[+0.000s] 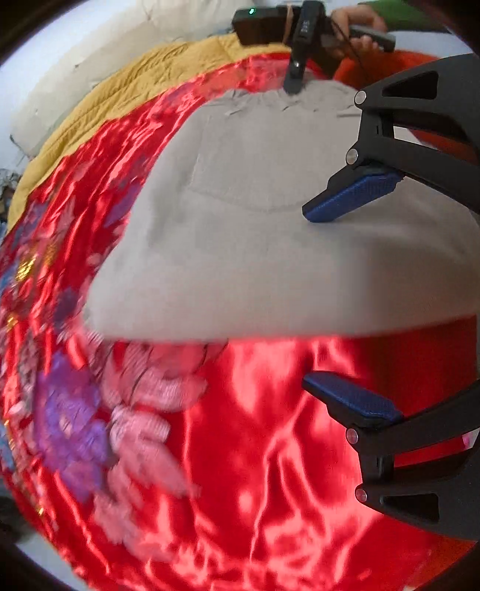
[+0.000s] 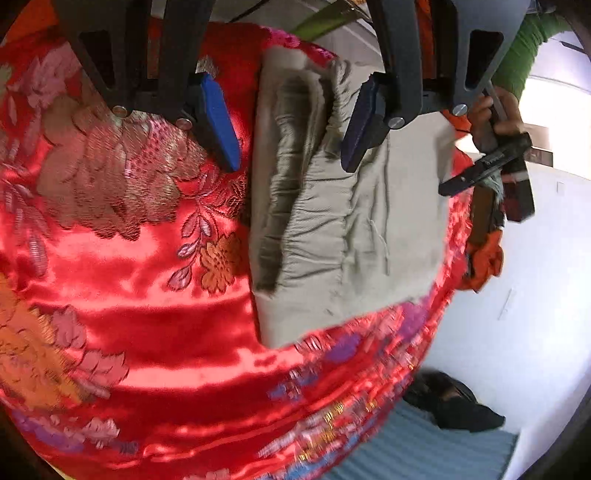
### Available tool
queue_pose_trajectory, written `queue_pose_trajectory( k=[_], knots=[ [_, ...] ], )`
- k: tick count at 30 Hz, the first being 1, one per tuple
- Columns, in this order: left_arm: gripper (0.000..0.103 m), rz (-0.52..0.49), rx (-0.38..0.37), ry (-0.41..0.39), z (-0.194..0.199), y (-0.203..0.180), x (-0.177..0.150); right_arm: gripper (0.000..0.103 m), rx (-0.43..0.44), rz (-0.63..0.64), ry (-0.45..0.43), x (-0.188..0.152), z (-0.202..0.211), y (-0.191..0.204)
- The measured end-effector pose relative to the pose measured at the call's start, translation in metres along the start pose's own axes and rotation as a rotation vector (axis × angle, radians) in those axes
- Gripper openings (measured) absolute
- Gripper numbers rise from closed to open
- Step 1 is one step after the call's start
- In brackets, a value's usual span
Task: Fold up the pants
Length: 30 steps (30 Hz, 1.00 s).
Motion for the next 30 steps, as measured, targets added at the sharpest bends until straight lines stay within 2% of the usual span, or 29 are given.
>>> queue_pose_trajectory(
  k=[1,2,3,5,8,10,13,15,16,18,19,20,21,22,23,24,25,26,28,30],
  knots=[
    [0.083,-0.010,0.000,0.002,-0.003,-0.005,-0.001,0.061,0.025,-0.014,0.025,-0.001,-0.007,0.001],
    [0.069,-0.014,0.002,0.001,-0.003,-0.008,-0.001,0.063,0.039,-0.017,0.037,-0.002,-0.011,0.003],
    [0.061,-0.015,-0.018,0.007,-0.002,-0.013,-0.002,0.063,0.039,0.002,0.050,-0.003,-0.016,0.007],
    [0.031,-0.015,0.025,-0.009,0.008,-0.017,-0.002,0.042,0.008,0.063,0.057,-0.002,-0.019,0.017],
    [0.016,-0.020,-0.006,-0.051,0.041,-0.029,0.003,0.031,-0.048,0.174,0.027,-0.003,-0.006,0.046],
    [0.015,-0.039,-0.053,-0.093,0.068,-0.041,0.013,0.030,-0.064,0.247,0.000,-0.003,0.008,0.072],
    [0.015,-0.052,-0.043,-0.167,0.104,-0.045,0.042,0.028,-0.056,0.335,-0.063,0.010,0.028,0.114],
    [0.015,-0.045,-0.038,-0.219,0.121,-0.038,0.071,0.028,-0.039,0.364,-0.121,0.033,0.041,0.139],
    [0.015,-0.049,-0.016,-0.269,0.132,-0.033,0.092,0.028,-0.038,0.384,-0.148,0.048,0.047,0.148],
    [0.020,-0.088,0.046,-0.349,0.140,-0.028,0.117,0.028,-0.038,0.398,-0.214,0.080,0.056,0.162],
    [0.031,-0.118,0.115,-0.397,0.145,-0.023,0.127,0.029,-0.036,0.383,-0.243,0.097,0.059,0.166],
    [0.050,-0.141,0.204,-0.445,0.150,-0.018,0.131,0.036,-0.048,0.364,-0.259,0.113,0.061,0.165],
    [0.060,-0.149,0.260,-0.470,0.153,-0.014,0.128,0.041,-0.090,0.342,-0.276,0.127,0.063,0.161],
    [0.077,-0.166,0.320,-0.507,0.160,-0.012,0.121,0.052,-0.145,0.331,-0.300,0.134,0.070,0.156],
    [0.088,-0.184,0.324,-0.538,0.167,-0.012,0.109,0.063,-0.194,0.332,-0.322,0.138,0.075,0.153],
    [0.093,-0.195,0.324,-0.559,0.170,-0.012,0.101,0.070,-0.237,0.344,-0.334,0.136,0.083,0.150],
    [0.099,-0.203,0.344,-0.592,0.174,-0.011,0.083,0.087,-0.273,0.357,-0.342,0.130,0.089,0.148],
    [0.099,-0.204,0.365,-0.610,0.175,-0.010,0.071,0.099,-0.310,0.368,-0.355,0.121,0.096,0.147],
    [0.101,-0.195,0.403,-0.645,0.177,-0.008,0.040,0.103,-0.379,0.391,-0.385,0.098,0.109,0.142],
    [0.101,-0.155,0.414,-0.623,0.171,-0.004,0.015,0.103,-0.444,0.408,-0.387,0.070,0.113,0.138]
  ],
)
Point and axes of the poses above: each gripper's, at about its wrist camera, not at the fingertips, and z roughly against the way its jaws point, y to its left, x to its top, the point moved 6 cm from there along -z, roughly the way its jaws point, and after that the axes turned 1 degree about -x, right-handed, at the moved point
